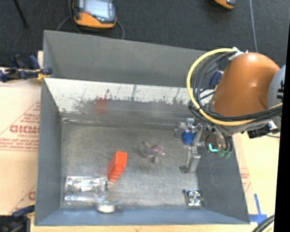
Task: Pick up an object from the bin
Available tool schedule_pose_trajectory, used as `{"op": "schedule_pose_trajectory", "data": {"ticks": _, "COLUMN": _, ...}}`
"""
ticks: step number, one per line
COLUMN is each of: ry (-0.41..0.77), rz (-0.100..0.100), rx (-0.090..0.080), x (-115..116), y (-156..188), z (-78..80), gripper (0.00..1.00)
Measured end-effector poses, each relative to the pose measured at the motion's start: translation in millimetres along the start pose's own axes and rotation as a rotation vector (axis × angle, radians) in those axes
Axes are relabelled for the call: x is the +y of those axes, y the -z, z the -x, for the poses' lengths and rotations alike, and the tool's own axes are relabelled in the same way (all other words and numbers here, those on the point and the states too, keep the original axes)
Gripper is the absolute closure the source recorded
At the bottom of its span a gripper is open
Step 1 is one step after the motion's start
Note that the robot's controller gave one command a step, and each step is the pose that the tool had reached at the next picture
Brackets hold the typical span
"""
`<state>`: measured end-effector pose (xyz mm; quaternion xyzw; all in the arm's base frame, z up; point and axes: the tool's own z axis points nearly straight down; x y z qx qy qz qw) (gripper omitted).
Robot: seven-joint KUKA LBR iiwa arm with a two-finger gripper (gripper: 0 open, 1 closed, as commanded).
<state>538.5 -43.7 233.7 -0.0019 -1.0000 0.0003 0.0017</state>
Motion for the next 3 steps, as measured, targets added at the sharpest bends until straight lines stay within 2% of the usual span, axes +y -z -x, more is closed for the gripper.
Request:
{"op": "schedule_pose_trajectory", "data": {"ticks": 1, "ry": 0.125, "rz": 0.000, "rx": -0.003, "x": 11.1, "y": -167.3, "z": 59.8, "gripper": 0.00}}
{"op": "schedule_pose_trajectory", "data": {"ticks": 2, "ry": 0.125, "rz": -0.001, "rx": -0.008, "x": 10.7, "y": -162.5, "z": 60.9, "gripper": 1.00}}
{"op": "schedule_pose_trajectory", "data": {"ticks": 3, "ry": 0.077, "rz": 0.000, "rx": -0.018, "x": 16.3, "y": 22.8, "z": 80.9, "gripper": 1.00}}
